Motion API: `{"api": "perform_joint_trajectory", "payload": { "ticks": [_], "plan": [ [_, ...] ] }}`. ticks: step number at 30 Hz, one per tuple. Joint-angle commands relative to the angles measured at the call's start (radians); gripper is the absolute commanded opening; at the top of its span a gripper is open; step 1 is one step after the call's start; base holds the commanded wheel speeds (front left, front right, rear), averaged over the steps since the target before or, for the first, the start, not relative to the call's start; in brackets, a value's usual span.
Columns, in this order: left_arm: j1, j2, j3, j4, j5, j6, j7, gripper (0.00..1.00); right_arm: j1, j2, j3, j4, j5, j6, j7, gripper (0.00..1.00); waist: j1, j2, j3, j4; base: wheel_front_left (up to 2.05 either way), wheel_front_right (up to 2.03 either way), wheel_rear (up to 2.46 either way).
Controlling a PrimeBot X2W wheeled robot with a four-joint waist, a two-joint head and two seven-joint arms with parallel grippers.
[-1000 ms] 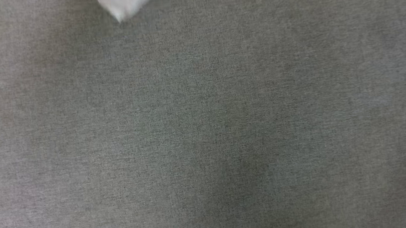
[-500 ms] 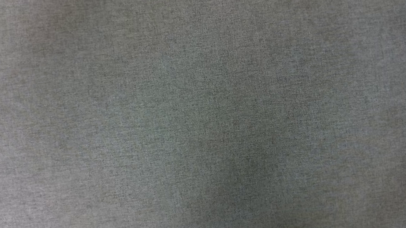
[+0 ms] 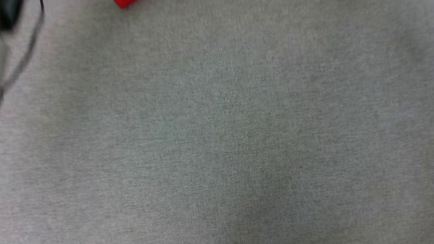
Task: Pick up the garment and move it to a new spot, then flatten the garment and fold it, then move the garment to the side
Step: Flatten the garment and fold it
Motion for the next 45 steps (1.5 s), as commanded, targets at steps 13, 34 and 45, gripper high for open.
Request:
{"api": "perform_joint_trajectory", "payload": {
  "ticks": [13, 34, 45],
  "plan": [
    [0.737, 0.162, 0.03, -0.447, -0.089, 0.196, -0.005, 0.0, 0.426, -0.178, 0.145, -0.143, 0.156, -0.001, -0.065, 0.0, -0.0001, 0.0, -0.239, 0.007, 0.0, 0.0, 0.0],
    [1.472, 0.293, -0.092, -0.802, -0.29, 0.428, 0.031, 0.0, 1.043, -0.325, 0.051, -0.312, 0.205, -0.001, -0.073, 0.0, -0.0001, 0.0, -0.473, 0.016, 0.0, 0.0, 0.0],
    [1.563, 0.298, -0.146, -0.835, -0.323, 0.429, 0.067, 0.0, 1.289, -0.342, -0.104, -0.432, 0.166, -0.001, -0.032, 0.0, -0.0001, 0.0, -0.484, 0.024, 0.0, 0.0, 0.0]
  ]
}}
